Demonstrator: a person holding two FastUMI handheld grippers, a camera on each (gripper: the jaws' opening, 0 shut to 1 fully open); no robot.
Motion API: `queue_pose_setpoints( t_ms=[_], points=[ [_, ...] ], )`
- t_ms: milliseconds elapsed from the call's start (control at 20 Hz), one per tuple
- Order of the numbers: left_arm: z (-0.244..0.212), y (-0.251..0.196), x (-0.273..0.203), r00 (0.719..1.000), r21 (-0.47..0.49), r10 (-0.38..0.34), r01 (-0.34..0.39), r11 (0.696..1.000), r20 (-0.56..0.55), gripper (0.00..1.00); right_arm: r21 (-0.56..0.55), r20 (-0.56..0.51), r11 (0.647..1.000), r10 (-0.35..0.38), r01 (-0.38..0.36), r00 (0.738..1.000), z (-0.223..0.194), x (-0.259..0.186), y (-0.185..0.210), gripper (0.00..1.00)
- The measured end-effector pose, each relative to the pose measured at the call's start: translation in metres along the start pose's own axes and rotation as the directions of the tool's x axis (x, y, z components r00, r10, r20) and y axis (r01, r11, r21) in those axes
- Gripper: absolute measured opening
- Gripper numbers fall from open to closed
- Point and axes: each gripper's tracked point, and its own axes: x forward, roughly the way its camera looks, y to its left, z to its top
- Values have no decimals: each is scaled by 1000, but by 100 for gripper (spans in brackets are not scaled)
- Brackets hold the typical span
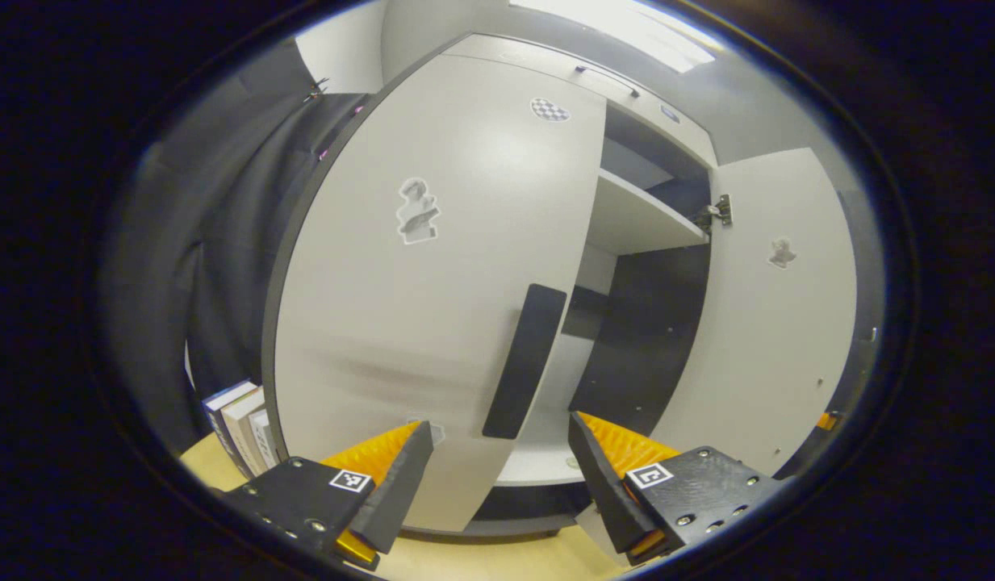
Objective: Open the right door of the double-door shoe cabinet with the right hand, and open the left door with the left hand.
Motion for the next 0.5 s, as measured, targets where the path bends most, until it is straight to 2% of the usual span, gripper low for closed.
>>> queue_pose_setpoints(
  t_ms=[150,350,400,450,500],
  points=[
    [13,-4,15,999,71,45,-47,996,28,98,-20,34,1000,22,-21,999,0,32,9,2],
    [30,-13,34,994,136,89,-97,986,63,100,-31,6,995,90,-90,996,-11,63,24,2],
    [33,-14,38,993,160,98,-109,981,72,100,-23,1,993,119,-119,993,-15,68,28,0],
    [37,-16,41,991,187,106,-119,975,82,100,-22,-11,991,131,-131,991,-17,71,33,13],
    [41,-16,45,989,208,119,-136,969,92,98,-28,-18,990,141,-141,990,-24,80,37,22]
  ],
)
